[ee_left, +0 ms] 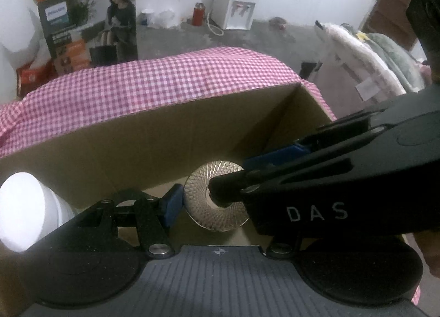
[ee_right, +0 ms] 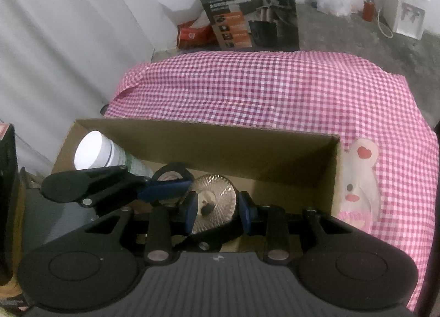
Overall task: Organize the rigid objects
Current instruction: 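Carry the gold jar into the box and open the right gripper, then move the right gripper back and grasp the black oval case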
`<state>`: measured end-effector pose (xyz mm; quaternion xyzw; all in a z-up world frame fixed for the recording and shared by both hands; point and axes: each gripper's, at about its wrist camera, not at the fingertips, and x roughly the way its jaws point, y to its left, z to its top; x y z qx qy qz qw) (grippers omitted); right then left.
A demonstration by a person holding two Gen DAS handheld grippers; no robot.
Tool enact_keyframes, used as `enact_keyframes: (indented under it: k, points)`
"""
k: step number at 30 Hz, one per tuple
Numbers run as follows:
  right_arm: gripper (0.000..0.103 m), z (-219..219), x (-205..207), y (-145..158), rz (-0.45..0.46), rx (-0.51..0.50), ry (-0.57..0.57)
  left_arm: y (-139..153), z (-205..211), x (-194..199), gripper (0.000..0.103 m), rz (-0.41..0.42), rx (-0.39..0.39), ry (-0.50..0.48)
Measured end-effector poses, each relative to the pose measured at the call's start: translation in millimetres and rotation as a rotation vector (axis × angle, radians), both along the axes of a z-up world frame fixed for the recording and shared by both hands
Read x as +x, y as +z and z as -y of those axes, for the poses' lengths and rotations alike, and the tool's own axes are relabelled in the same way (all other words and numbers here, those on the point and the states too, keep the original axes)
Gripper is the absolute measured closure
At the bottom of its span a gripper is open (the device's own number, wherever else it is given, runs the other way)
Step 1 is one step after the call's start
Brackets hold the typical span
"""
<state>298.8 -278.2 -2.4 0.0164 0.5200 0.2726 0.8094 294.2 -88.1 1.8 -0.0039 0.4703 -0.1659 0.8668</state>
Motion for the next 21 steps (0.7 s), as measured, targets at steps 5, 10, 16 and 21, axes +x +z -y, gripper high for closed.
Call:
enact_keyframes:
  k: [5, 10, 16, 21]
  points:
    - [0.068, -3, 6, -1, 0.009, 0.007, -0.002, 7, -1, -4, 0.044, 0.035, -0.008, -0.004]
    - [0.067, -2, -2, 10, 0.044, 0.03, -0.001, 21, -1, -15, 0.026, 0.07, -0.001, -0.004]
    - [0.059, 17, -40, 48, 0.132, 0.12, -0.022, 50, -12, -54, 0.009, 0.142, -0.012, -0.004]
    - [0.047, 51, -98, 81, 0.242, 0.217, -0.059, 72, -20, -99, 0.004, 0.221, 0.015, -0.018]
